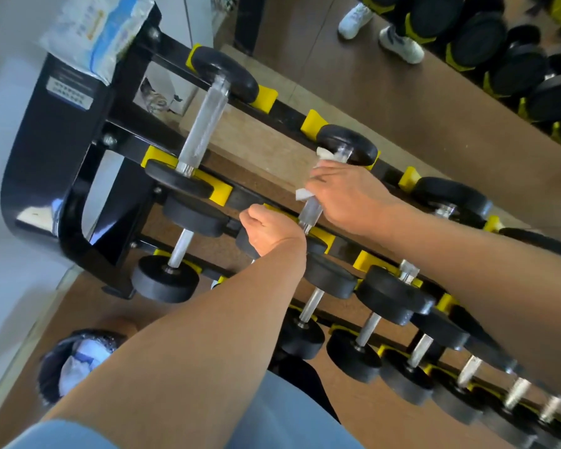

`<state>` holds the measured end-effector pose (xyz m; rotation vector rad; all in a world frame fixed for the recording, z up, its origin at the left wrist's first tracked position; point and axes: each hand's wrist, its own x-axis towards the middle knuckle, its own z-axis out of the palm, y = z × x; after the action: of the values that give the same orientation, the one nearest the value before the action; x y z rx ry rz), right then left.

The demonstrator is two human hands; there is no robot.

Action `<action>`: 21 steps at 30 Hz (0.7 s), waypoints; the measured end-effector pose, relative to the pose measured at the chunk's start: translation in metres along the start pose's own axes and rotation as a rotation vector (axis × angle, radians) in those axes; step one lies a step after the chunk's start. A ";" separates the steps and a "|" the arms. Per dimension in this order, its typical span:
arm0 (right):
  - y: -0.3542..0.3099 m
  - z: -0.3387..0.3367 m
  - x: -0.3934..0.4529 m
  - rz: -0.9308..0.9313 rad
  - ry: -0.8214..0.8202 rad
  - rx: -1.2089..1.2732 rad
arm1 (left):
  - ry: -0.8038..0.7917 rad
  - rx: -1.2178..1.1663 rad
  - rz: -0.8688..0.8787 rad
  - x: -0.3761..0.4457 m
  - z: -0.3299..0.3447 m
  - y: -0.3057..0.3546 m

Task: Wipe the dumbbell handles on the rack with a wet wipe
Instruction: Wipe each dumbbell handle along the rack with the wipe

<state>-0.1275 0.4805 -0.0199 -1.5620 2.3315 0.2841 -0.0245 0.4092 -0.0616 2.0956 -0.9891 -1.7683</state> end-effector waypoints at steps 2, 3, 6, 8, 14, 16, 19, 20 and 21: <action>-0.029 0.005 -0.009 0.065 -0.016 0.172 | 0.017 -0.004 -0.003 0.001 0.001 0.001; -0.043 0.006 -0.013 0.104 -0.034 0.253 | 0.027 -0.008 -0.007 0.002 0.001 0.001; -0.062 0.003 -0.020 0.489 -0.039 0.819 | 0.026 -0.004 -0.004 0.003 0.003 0.001; -0.061 -0.007 -0.024 0.803 0.079 1.217 | -0.001 -0.007 0.008 0.002 0.002 -0.001; -0.017 -0.025 -0.007 0.337 0.432 0.328 | -0.032 0.023 0.042 0.001 0.001 -0.002; 0.003 -0.013 0.008 0.103 0.163 -0.102 | -0.018 0.030 0.046 0.001 0.002 0.000; 0.004 0.000 0.013 0.072 -0.059 -0.220 | -0.005 0.021 0.000 0.002 0.004 0.002; -0.004 0.004 0.012 0.076 -0.081 -0.114 | 0.001 0.022 -0.010 0.002 0.004 0.003; -0.014 0.006 0.011 0.099 -0.082 0.005 | 0.007 0.016 -0.013 0.001 0.003 0.004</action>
<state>-0.1174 0.4678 -0.0292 -1.4071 2.3478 0.3590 -0.0285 0.4064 -0.0607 2.1216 -0.9928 -1.7637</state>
